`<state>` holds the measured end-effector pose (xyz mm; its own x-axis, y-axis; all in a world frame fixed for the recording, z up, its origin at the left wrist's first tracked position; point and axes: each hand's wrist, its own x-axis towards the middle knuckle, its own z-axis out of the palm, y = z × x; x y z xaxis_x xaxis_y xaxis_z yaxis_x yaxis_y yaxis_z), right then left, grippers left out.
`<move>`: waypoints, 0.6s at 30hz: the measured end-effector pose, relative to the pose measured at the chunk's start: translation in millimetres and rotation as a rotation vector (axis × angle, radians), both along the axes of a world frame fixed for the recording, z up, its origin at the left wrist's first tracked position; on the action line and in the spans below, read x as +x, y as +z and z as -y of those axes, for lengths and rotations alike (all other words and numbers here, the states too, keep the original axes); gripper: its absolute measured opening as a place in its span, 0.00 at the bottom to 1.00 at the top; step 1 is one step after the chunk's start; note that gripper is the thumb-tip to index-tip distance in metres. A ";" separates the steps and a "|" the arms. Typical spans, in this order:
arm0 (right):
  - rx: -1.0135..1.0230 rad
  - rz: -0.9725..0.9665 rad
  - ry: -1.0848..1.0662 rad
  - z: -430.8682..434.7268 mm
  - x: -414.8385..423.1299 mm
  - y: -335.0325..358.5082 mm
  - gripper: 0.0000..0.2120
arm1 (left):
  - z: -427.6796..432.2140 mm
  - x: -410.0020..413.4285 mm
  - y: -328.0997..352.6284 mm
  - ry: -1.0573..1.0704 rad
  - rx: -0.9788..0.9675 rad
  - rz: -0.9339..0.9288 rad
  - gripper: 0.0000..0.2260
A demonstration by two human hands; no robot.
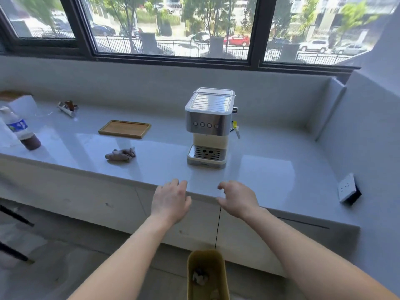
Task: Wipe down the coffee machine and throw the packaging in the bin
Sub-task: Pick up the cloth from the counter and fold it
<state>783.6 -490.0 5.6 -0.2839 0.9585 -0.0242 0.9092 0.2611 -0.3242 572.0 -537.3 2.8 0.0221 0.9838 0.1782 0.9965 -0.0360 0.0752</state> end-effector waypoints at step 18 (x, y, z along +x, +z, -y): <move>0.128 0.048 0.061 -34.0 -14.3 71.7 0.16 | -24.0 -16.5 59.1 0.039 0.154 -0.001 0.22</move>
<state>769.4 -456.0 77.3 -0.3429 0.9358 0.0817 0.9043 0.3523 -0.2412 555.6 -513.3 61.9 -0.0153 0.9449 0.3270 0.9974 -0.0084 0.0712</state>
